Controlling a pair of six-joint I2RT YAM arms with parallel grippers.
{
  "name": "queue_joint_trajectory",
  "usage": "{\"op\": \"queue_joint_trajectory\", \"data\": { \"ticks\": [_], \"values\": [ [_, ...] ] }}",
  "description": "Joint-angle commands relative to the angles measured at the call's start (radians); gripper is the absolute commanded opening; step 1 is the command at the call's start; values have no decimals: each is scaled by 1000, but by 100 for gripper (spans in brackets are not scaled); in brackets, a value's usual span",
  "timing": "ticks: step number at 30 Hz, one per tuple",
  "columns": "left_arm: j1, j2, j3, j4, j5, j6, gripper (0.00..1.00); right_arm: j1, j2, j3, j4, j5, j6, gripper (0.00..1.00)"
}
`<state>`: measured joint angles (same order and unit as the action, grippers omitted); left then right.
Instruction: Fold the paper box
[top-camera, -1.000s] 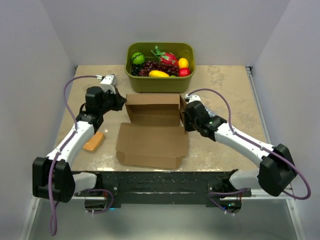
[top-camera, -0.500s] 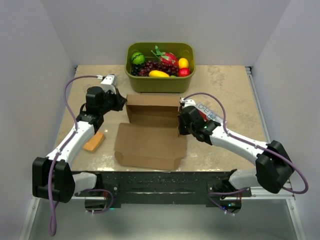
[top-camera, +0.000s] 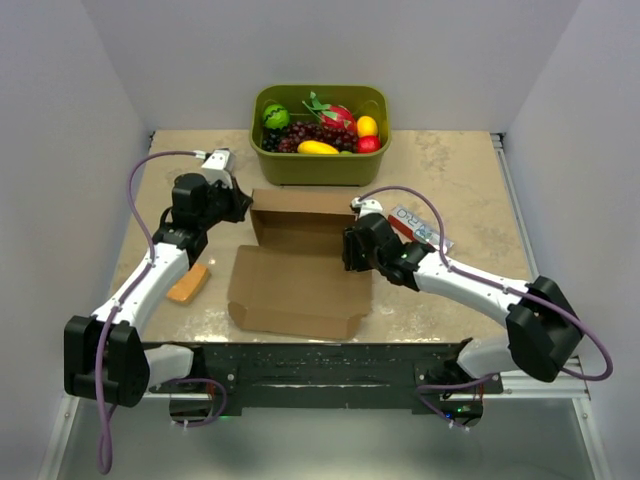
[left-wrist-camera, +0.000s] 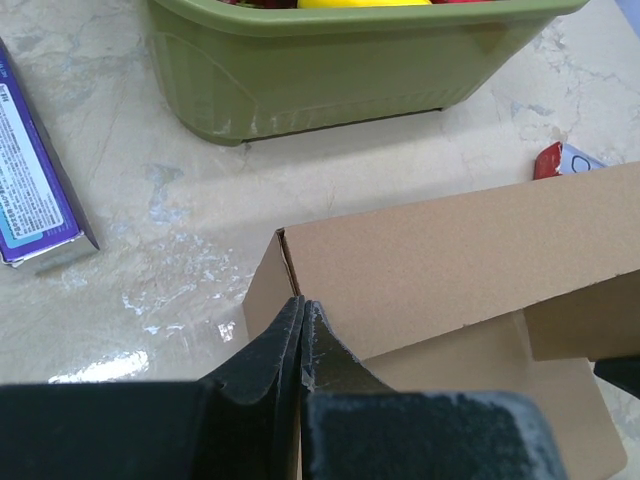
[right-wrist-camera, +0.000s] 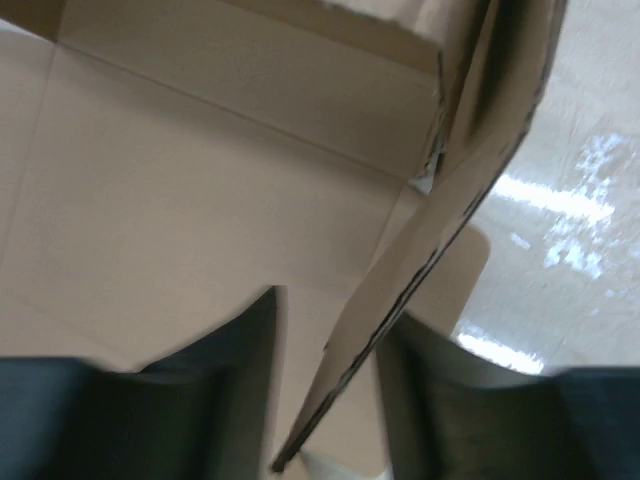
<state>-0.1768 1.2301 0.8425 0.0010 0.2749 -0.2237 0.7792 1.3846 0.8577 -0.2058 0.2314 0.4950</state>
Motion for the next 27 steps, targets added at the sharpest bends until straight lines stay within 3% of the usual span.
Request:
{"op": "queue_joint_trajectory", "data": {
  "ticks": [1, 2, 5, 8, 13, 19, 27],
  "values": [
    [-13, -9, 0, -116, -32, 50, 4, 15, -90, 121, -78, -23, -30, 58],
    [-13, -11, 0, -118, -32, 53, 4, 15, -110, 133, -102, 9, -41, 68],
    [-13, -12, 3, -119, -25, 60, 4, 8, -191, 194, -200, 101, -76, 79],
    [-13, -12, 4, -111, -5, 60, 4, -63, -251, 227, -231, 103, -102, 81],
    [-13, -15, 1, -111, 3, 60, 4, -231, -294, 161, -137, 69, -162, 78],
    [-13, -15, 0, -110, 6, 58, 4, -248, -231, 32, -28, -41, -226, 76],
    [-13, -11, 0, -105, 18, 55, 4, -247, -249, -164, 270, -230, -263, 79]
  ]
}}
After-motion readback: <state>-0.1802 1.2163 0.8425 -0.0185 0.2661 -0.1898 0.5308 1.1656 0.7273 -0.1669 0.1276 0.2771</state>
